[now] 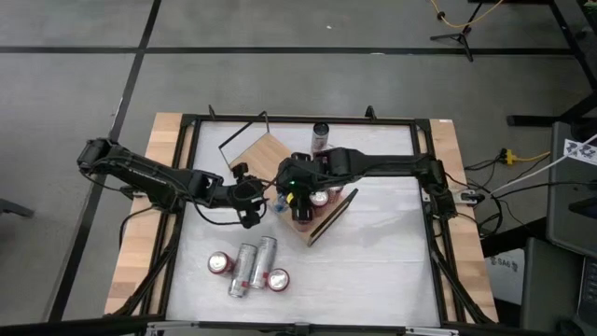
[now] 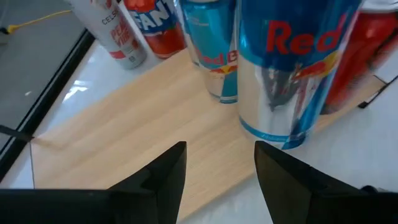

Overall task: Place canned beverage on shelf
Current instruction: Put the blue soda can on the shelf aligned with the other blue soda cans

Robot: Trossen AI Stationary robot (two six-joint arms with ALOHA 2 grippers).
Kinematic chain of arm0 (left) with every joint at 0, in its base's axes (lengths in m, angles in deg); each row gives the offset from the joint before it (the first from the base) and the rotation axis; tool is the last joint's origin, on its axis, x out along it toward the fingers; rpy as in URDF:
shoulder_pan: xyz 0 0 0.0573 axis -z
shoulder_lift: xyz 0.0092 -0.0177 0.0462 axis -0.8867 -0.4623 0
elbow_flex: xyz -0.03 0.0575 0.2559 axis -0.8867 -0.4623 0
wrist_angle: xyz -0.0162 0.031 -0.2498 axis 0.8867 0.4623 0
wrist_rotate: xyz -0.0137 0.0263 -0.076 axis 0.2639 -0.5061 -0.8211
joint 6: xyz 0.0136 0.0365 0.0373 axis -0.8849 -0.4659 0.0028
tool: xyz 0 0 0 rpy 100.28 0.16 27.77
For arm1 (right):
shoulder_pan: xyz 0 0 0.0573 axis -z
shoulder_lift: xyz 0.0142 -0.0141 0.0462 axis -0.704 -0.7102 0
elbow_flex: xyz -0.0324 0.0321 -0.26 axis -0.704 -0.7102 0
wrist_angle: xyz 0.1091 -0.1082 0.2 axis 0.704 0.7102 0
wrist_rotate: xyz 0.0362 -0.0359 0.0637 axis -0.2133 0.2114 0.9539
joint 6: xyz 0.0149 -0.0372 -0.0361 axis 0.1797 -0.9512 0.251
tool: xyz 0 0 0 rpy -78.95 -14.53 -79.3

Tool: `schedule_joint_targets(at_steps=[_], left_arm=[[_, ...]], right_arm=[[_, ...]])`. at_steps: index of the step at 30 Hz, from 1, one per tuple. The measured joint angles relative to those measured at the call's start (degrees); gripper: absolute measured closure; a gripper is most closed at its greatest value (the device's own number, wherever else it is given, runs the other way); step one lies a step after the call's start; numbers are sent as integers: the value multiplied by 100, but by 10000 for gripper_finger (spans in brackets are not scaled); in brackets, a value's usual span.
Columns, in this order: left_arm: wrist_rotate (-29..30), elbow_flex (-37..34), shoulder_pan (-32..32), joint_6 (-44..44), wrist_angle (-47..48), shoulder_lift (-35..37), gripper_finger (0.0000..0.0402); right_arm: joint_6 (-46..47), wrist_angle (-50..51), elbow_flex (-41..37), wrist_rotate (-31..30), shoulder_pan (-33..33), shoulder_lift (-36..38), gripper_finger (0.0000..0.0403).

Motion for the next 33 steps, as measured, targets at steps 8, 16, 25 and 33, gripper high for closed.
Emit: schedule_joint_targets(at_steps=[8, 16, 25, 33], left_arm=[[157, 2, -39, 18, -411, -373, 221], [159, 0, -42, 14, -734, -916, 221], [304, 2, -42, 69, -857, -1337, 221], [336, 1, -42, 120, -862, -1637, 221]], right_arm=[[11, 112, 0, 39, -4, -4, 168], [7, 166, 0, 39, -9, -238, 168], [-132, 142, -2, 32, -9, -415, 168], [-157, 139, -2, 26, -12, -549, 168]])
